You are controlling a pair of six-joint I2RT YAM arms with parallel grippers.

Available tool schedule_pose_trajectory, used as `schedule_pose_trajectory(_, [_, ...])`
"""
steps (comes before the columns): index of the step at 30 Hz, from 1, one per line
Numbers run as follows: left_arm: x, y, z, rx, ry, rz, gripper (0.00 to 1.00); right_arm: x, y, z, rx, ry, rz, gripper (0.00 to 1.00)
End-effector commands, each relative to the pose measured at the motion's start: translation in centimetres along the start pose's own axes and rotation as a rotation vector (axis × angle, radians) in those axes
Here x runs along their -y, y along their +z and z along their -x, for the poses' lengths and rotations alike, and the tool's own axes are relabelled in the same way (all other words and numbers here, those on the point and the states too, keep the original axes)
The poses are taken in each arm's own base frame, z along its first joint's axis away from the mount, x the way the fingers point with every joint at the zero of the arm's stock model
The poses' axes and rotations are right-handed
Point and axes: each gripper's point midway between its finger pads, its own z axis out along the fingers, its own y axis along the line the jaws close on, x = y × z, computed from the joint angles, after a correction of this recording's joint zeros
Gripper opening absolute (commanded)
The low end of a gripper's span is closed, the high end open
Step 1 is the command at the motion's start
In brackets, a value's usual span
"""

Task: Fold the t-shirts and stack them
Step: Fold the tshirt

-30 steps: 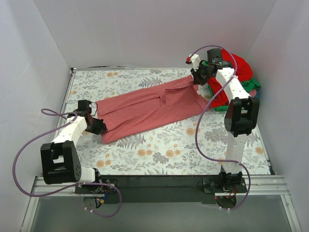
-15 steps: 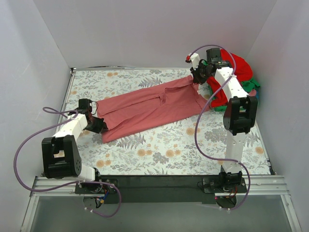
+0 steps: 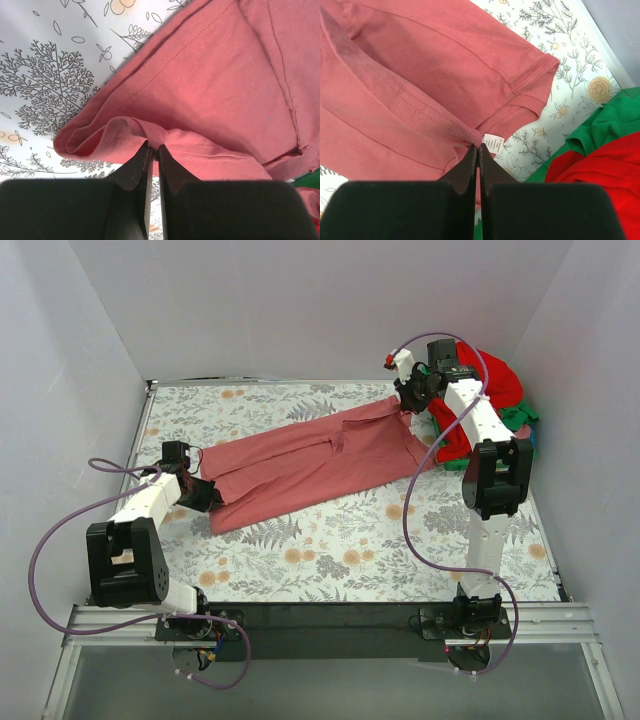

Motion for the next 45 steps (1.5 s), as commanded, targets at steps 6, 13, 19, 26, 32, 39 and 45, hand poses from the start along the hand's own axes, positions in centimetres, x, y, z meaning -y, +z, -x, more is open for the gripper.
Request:
schedule_pose_trajectory(6, [1.6,-0.6,0.9,0.014,0.006,-0.038,0.0,1.1,-0.5,1.6,0.043,-0.019,-0.054,0.01])
schedule_pose_trajectory(13, [1.8,-0.6,1.0,0.015,0.006,-0.036,0.0,1.1,-0.5,1.3,0.04,-0.016,-0.055,0.01])
schedule_pose_trajectory(19, [1.7,-0.5,1.2,0.022,0.003,-0.033,0.0,1.0,-0.4,1.3,0.043,-0.013,-0.05,0.01])
schedule_pose_trajectory(26, [1.6,0.0,1.4,-0.001,0.002,-0.034,0.43,0.8,0.0,1.1,0.043,-0.009,-0.036,0.01])
schedule_pose_trajectory(32, [3.0,-2.1,2.8,0.041,0.057,-0.094,0.62,0.8,0.6,1.0,0.039,-0.006,-0.028,0.01])
schedule_pose_trajectory(39, [6.6,-6.7,3.2,0.108,0.294,-0.325,0.73,0.9,1.9,0.4,0.025,0.003,-0.022,0.01])
schedule_pose_trajectory(45, [7.4,-9.5,2.6,0.179,0.462,-0.475,0.74,1.6,2.6,0.3,0.015,0.007,-0.044,0.01])
